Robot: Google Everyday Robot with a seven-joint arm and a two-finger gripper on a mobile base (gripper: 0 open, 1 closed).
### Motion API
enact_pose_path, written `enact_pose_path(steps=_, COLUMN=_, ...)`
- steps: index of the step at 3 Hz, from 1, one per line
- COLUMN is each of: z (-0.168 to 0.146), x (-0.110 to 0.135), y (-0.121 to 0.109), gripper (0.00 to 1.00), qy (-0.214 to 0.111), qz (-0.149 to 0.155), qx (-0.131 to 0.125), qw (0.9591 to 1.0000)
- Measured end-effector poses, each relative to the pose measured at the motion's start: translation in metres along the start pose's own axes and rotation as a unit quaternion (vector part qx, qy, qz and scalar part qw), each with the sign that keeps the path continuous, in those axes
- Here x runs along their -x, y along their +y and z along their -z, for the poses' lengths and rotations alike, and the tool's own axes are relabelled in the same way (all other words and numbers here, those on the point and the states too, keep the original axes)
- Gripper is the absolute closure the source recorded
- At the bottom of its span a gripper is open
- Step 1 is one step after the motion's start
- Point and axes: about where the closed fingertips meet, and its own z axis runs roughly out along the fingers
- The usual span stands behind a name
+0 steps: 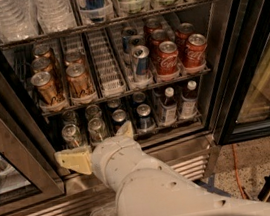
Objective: Pick orange can from middle shelf of fridge
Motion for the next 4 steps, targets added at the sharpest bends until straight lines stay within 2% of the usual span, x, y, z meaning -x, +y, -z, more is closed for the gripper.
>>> enact_pose_path(steps=1, z=-0.009, x=0.009, y=0.006, gripper=0.0, qy=-0.019, qz=-0.006, qx=0.009, qw=0.9998)
enact_pose_path(steps=2, z=-0.037, x=0.032, y=0.01, gripper=0.0, qy=-0.069, qz=-0.013, qx=0.025, qw=0.9972)
enact_pose_path(steps=3, z=-0.07, x=0.056, y=0.012, gripper=0.0, qy=-0.121, qz=-0.012, qx=0.024, qw=0.9923)
enact_pose_path(steps=4, z=-0.096, x=0.076, y=0.019, gripper=0.0, qy=-0.161, qz=-0.001, qx=0.001, qw=0.987)
